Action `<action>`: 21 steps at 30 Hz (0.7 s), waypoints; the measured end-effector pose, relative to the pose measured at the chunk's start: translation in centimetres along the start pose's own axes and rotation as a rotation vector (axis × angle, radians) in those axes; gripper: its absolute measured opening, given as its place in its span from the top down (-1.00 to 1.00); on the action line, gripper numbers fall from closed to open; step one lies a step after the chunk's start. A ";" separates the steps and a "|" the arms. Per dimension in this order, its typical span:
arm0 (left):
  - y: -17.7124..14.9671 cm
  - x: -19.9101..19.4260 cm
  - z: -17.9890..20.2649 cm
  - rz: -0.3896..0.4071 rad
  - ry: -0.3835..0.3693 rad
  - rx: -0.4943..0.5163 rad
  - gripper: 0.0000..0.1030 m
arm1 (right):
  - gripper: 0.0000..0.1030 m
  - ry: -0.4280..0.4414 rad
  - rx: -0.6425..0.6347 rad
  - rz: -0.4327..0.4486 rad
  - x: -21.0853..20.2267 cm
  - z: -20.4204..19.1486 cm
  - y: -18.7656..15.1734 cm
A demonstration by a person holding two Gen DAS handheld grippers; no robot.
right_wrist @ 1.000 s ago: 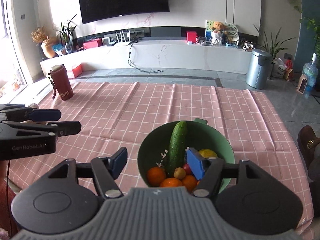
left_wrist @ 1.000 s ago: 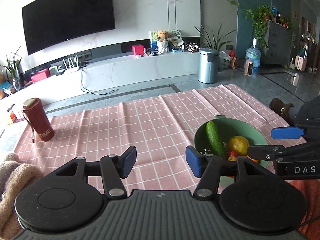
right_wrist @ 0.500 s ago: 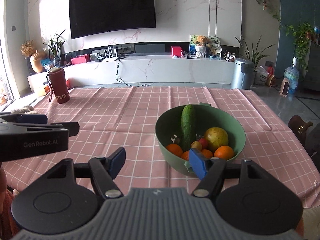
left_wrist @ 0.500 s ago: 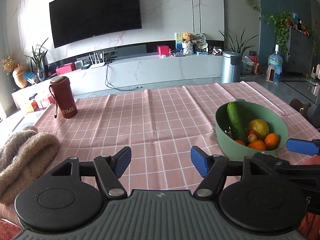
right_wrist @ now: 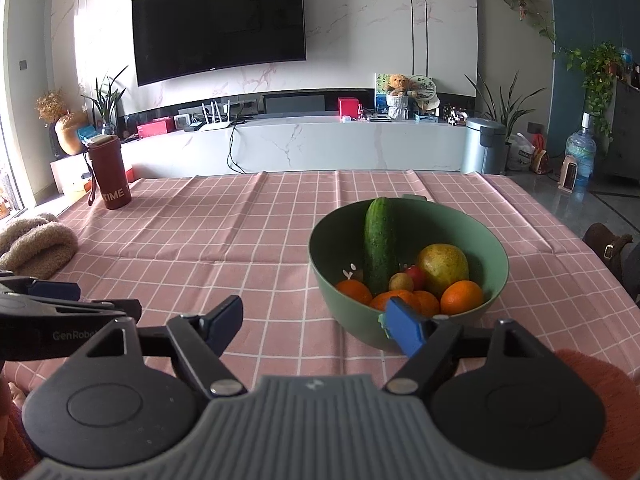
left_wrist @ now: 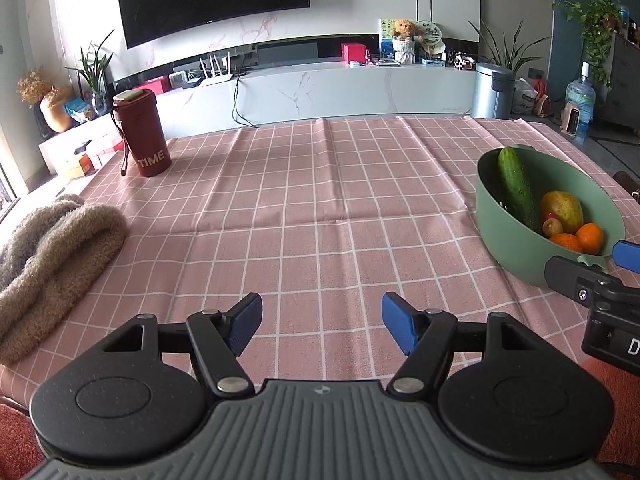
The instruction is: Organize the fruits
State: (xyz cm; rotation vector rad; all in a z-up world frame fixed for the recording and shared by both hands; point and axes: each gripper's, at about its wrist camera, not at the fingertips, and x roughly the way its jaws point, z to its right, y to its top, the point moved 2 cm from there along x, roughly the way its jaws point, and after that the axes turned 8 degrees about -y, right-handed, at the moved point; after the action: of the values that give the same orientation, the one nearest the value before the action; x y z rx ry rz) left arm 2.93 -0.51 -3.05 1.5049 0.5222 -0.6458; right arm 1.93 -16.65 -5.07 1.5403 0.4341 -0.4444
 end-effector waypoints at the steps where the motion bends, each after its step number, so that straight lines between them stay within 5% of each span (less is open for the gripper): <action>1: 0.0 0.0 -0.1 -0.003 -0.003 -0.003 -0.56 | -0.46 -0.001 0.000 -0.001 0.1 -0.1 0.0; 21: 0.0 -0.1 -0.4 -0.004 -0.014 -0.013 -0.56 | -0.48 -0.018 -0.041 0.000 0.0 -0.8 -0.3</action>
State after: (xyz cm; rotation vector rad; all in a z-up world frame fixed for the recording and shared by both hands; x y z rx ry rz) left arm 2.86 -0.10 -3.01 1.4865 0.5173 -0.6544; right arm 1.77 -15.82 -5.27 1.4957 0.4271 -0.4466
